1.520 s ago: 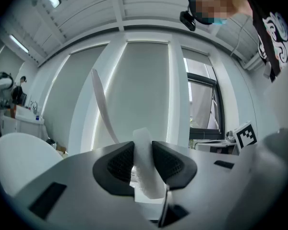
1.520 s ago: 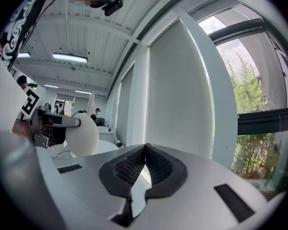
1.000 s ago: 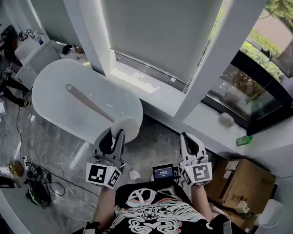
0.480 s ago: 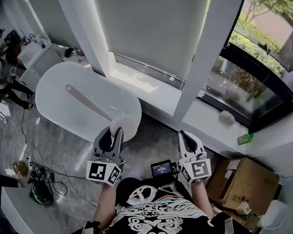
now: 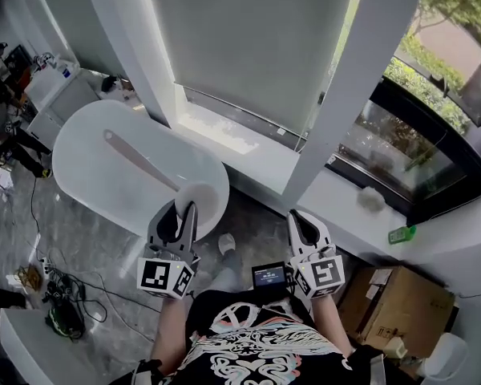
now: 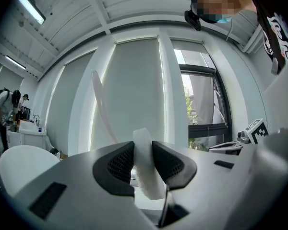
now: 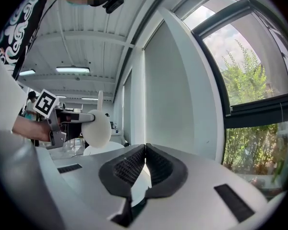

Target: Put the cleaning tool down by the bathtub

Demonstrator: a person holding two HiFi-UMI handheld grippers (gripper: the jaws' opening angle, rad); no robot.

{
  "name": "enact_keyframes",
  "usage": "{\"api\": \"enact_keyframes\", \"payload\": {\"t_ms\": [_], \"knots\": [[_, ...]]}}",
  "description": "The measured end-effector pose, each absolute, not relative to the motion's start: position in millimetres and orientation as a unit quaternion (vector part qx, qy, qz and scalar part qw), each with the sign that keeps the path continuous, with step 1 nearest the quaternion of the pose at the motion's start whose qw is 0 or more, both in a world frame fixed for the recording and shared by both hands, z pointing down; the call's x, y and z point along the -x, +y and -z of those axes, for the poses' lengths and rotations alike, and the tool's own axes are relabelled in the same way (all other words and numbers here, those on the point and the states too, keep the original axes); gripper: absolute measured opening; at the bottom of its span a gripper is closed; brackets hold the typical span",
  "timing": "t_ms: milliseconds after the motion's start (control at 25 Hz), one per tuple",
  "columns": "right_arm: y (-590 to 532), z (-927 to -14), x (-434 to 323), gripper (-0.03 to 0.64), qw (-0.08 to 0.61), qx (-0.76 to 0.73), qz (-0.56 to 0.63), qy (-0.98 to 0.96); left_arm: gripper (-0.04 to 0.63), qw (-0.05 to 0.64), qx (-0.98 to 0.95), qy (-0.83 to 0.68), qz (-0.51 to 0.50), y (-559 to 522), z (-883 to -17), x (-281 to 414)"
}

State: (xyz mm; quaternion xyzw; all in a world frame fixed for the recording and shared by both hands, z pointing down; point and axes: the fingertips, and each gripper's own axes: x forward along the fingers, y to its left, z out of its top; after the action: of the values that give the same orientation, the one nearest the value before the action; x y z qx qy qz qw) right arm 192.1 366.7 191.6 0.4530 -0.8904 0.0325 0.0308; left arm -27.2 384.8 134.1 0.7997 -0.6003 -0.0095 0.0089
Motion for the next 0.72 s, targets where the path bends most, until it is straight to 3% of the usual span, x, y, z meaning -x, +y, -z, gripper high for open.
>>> {"api": "enact_keyframes", "payload": {"t_ms": [720], "knots": [[136, -186, -83, 0.026, 0.050, -0.451, -0.036, -0.891, 0.117, 0.006, -0.818, -0.575, -0.002, 144, -123, 113]]}}
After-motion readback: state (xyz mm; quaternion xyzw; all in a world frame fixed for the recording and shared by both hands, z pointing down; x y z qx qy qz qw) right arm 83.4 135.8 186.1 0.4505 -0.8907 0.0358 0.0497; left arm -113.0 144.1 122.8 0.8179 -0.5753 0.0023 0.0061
